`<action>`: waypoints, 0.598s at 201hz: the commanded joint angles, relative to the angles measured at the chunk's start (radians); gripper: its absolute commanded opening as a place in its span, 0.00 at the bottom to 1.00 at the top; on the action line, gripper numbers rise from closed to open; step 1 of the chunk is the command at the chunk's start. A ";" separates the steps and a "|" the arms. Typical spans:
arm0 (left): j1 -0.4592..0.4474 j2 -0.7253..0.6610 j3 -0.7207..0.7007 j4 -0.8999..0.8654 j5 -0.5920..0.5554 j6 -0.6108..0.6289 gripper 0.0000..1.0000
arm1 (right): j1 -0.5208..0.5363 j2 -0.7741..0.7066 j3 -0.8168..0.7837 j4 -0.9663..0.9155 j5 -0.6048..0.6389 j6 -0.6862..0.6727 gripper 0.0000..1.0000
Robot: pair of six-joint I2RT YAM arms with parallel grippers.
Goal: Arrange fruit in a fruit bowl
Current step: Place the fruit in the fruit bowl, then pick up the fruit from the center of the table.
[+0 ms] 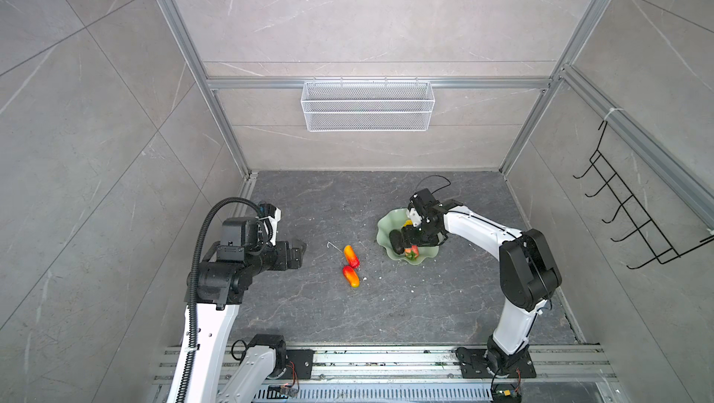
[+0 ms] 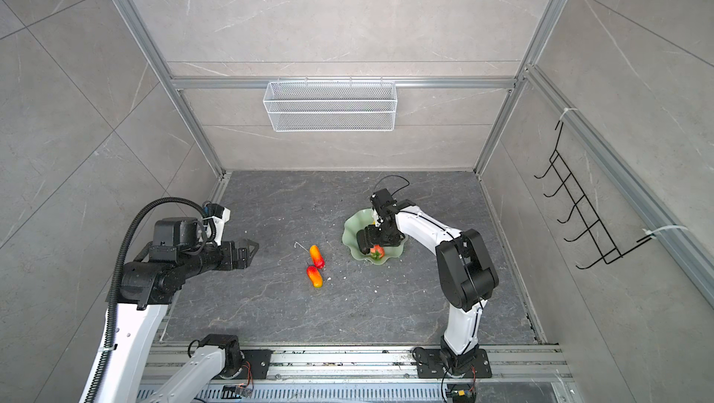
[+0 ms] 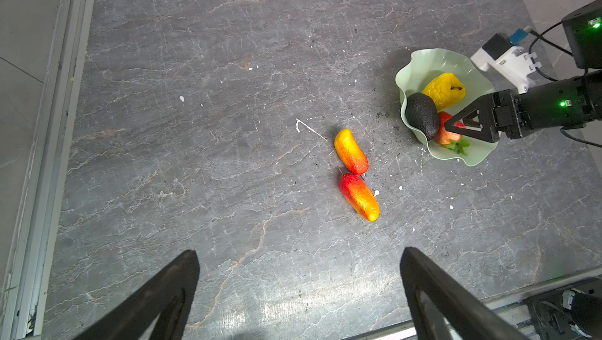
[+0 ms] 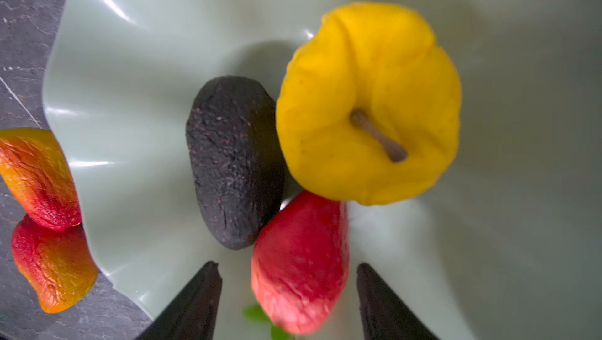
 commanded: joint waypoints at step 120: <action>0.001 -0.002 0.050 -0.014 -0.039 0.000 1.00 | 0.266 -0.273 0.120 -0.182 0.081 -0.088 1.00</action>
